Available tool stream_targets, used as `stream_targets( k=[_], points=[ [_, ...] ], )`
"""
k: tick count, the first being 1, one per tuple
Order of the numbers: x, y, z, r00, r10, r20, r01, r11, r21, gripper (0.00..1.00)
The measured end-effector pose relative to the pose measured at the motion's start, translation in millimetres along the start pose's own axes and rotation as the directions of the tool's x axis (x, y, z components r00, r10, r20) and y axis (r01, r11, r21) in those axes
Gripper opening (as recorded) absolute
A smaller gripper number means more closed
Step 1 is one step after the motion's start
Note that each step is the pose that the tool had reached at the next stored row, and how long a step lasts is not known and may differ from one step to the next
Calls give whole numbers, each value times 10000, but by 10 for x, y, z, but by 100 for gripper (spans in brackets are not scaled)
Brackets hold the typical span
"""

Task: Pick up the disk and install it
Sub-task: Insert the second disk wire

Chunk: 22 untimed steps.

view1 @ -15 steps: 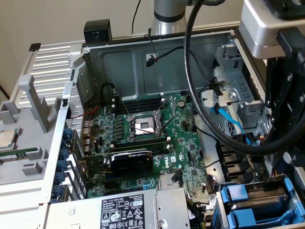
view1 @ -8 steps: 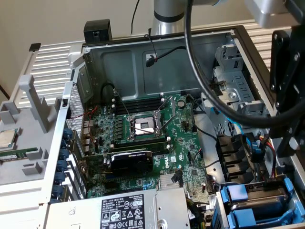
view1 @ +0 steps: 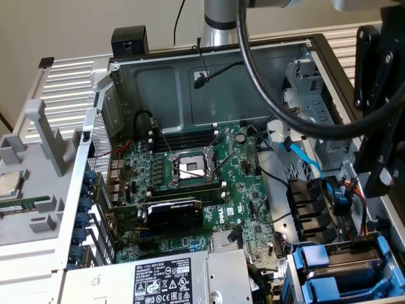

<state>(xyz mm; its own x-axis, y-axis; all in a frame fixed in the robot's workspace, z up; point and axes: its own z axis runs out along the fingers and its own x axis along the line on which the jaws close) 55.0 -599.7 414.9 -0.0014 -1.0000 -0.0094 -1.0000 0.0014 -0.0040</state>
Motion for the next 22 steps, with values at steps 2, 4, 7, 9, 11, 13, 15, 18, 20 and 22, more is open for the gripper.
stream_targets(
  k=[2,4,7,9,11,13,15,18,20,22],
  points=[
    [-25,19,0,10000,0,-33,0,10000,9,31],
    [-41,42,0,10000,-1,-48,1,10000,13,31],
    [-69,75,0,10000,-1,-56,1,10000,20,31],
    [-98,92,1,10000,-1,-54,1,10000,21,31],
    [-128,100,1,10000,-1,-54,1,10000,21,31],
    [-130,100,1,10000,-1,-54,1,10000,20,31],
    [-130,100,1,10000,-1,-55,1,10000,19,31],
    [-130,100,1,10000,-1,-55,1,10000,18,31],
    [-130,100,1,10000,-1,-55,1,10000,18,31],
    [-130,100,1,10000,-1,-55,1,10000,18,31]
  ],
)
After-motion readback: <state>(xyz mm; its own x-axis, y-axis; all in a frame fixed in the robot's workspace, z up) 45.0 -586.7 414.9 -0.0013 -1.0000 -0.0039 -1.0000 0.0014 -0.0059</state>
